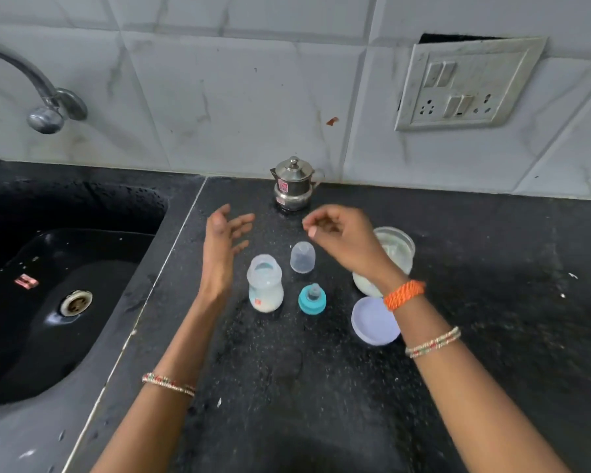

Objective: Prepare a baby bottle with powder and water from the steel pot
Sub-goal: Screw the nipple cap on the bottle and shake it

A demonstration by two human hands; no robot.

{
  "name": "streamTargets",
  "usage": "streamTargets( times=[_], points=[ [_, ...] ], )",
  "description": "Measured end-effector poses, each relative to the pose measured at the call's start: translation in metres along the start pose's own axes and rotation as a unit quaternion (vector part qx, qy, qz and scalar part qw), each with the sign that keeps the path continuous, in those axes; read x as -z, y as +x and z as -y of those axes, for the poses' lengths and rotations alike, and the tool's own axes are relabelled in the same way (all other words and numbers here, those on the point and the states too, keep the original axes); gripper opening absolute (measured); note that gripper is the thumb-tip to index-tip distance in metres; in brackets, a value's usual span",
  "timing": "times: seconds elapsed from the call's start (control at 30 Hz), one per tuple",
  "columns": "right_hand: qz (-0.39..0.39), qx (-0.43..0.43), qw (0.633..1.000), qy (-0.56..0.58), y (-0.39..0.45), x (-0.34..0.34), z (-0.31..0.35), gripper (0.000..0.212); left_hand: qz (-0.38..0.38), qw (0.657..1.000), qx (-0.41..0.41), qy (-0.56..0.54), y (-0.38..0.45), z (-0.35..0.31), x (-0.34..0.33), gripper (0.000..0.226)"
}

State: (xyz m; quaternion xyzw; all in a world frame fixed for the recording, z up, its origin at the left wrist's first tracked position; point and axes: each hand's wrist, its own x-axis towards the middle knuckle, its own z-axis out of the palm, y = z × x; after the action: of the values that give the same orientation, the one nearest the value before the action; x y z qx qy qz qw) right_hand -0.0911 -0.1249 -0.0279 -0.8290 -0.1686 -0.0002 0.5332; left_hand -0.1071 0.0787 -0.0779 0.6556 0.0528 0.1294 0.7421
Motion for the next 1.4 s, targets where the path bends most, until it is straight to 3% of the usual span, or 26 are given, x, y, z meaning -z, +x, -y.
streamTargets(
  times=[0.1,0.17,0.23,0.33,0.5,0.77,0.9,1.07,1.23,1.4],
  points=[
    [0.039,-0.045,0.996,-0.060,-0.046,-0.017,-0.018,0.036,0.041,0.996,-0.019,0.075,-0.043,0.023,0.004,0.113],
    [0.090,-0.053,0.976,-0.191,-0.061,-0.026,-0.027,0.062,0.092,0.990,-0.010,0.108,-0.057,0.039,0.006,0.119],
    [0.125,-0.038,0.943,-0.307,-0.068,-0.033,-0.031,0.073,0.127,0.979,0.002,0.160,-0.066,0.049,0.008,0.120],
    [0.140,-0.024,0.923,-0.359,-0.069,-0.038,-0.037,0.064,0.113,0.965,-0.025,0.234,-0.072,0.055,0.008,0.110],
    [0.152,-0.009,0.911,-0.383,-0.065,-0.035,-0.032,0.049,0.082,0.966,-0.037,0.241,-0.068,0.062,0.013,0.075],
    [0.052,0.097,0.952,-0.285,-0.035,-0.014,0.031,0.054,0.071,0.973,-0.044,0.216,-0.066,0.062,0.011,0.059],
    [0.109,0.134,0.955,-0.239,-0.016,-0.027,0.055,0.059,0.076,0.973,-0.040,0.215,-0.066,0.062,0.012,0.058],
    [0.205,0.116,0.930,-0.283,0.003,-0.040,0.056,0.064,0.080,0.971,-0.031,0.223,-0.067,0.061,0.013,0.052],
    [0.274,0.116,0.891,-0.343,0.010,-0.041,0.058,0.050,0.084,0.969,-0.025,0.229,-0.066,0.061,0.012,0.051],
    [0.293,0.140,0.866,-0.379,0.018,-0.044,0.058,0.038,0.082,0.970,-0.018,0.230,-0.067,0.061,0.012,0.050]
  ],
)
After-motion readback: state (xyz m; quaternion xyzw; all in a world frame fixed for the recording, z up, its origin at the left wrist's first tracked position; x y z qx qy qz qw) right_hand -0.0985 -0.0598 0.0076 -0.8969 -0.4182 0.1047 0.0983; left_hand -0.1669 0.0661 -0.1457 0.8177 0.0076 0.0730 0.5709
